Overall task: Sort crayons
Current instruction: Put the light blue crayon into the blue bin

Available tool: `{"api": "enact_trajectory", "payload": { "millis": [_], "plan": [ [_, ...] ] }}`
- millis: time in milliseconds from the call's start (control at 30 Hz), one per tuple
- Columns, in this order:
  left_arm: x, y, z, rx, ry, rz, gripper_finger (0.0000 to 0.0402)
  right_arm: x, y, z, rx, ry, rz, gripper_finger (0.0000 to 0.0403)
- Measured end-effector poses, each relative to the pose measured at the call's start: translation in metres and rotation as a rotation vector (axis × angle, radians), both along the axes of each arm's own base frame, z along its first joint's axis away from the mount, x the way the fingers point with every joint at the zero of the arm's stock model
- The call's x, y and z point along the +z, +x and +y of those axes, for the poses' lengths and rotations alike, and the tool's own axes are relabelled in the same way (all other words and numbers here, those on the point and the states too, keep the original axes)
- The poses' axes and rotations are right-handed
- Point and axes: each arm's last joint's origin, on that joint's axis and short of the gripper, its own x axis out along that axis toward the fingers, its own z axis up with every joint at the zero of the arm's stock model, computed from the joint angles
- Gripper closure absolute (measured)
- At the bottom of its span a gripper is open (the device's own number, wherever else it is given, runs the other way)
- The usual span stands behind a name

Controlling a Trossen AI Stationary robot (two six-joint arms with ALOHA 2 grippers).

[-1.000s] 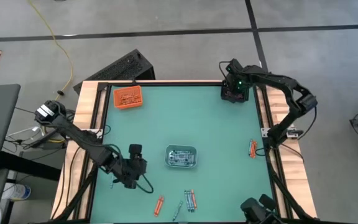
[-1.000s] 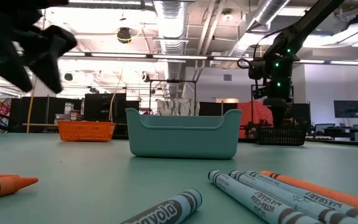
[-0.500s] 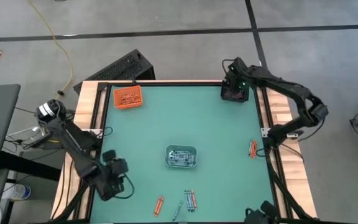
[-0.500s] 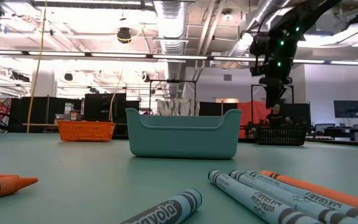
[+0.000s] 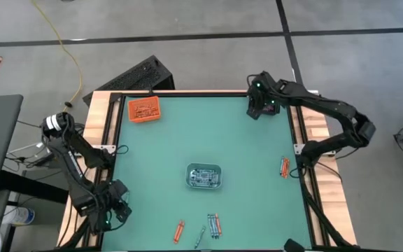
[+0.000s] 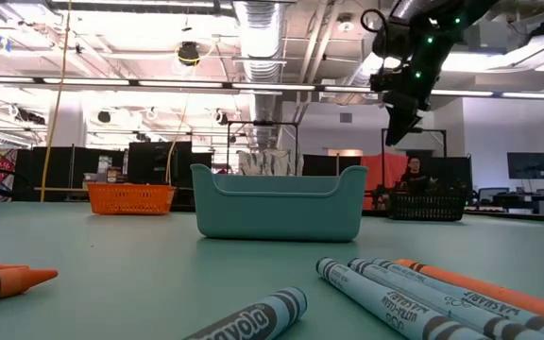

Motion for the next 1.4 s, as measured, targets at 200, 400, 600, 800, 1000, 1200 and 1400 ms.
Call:
{"api": "enact_trajectory", "payload": {
  "millis": [200,400,600,800,1000,1200,1400],
  "plan": [
    [-0.021,-0.001,0.005,0.035,-0.070,0.007,0.0200,0.000,0.011,0.014,0.067,0.000,0.000,0.0262],
    [-0.026,0.003,0.008,0.039,-0.099,0.026,0.0221,0.001,0.019,0.023,0.112,-0.009,-0.012,0.0262],
    [-0.027,0.011,0.013,-0.007,-0.084,0.033,0.0257,0.003,0.026,0.029,0.143,-0.034,-0.048,0.0262],
    [-0.029,0.023,0.018,-0.073,-0.048,0.024,0.0288,0.005,0.032,0.034,0.170,-0.052,-0.076,0.0262],
    [-0.038,0.034,0.022,-0.140,-0.032,0.111,0.0305,0.006,0.037,0.039,0.194,-0.060,-0.091,0.0262],
    [-0.036,0.038,0.022,-0.189,-0.010,0.121,0.0329,0.006,0.041,0.047,0.230,-0.058,-0.091,0.0262],
    [-0.030,0.043,0.019,-0.256,0.025,0.085,0.0389,0.006,0.046,0.056,0.265,-0.057,-0.095,0.0262]
  ]
}}
